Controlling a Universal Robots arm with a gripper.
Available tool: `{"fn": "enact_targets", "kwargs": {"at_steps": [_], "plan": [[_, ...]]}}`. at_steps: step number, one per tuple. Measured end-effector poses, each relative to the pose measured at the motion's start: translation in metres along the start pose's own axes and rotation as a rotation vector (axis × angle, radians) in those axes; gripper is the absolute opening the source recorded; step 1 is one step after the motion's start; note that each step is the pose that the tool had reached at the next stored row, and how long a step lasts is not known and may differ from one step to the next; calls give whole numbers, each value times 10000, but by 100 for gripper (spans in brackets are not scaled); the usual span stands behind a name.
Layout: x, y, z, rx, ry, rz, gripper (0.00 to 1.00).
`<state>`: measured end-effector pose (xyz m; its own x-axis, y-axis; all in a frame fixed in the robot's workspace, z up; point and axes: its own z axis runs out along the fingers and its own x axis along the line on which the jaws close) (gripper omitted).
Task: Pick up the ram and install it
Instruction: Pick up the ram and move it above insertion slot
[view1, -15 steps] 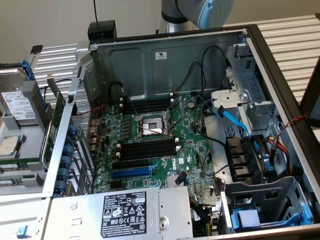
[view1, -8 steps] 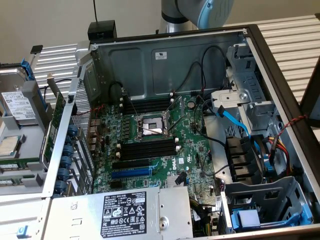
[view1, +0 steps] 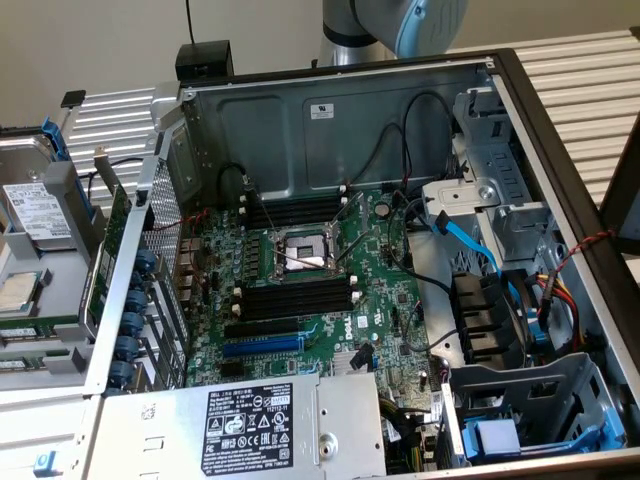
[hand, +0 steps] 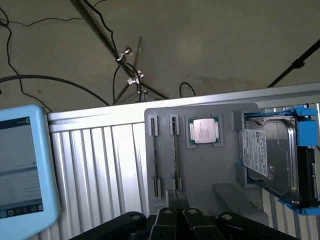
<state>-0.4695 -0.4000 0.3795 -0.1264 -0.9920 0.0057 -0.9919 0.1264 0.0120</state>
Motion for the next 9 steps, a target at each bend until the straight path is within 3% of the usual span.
{"fn": "enact_targets", "kwargs": {"at_steps": [6, 9], "plan": [[1, -1, 2, 7, -2, -64, 11], [1, -1, 1, 10, -2, -81, 24]]}}
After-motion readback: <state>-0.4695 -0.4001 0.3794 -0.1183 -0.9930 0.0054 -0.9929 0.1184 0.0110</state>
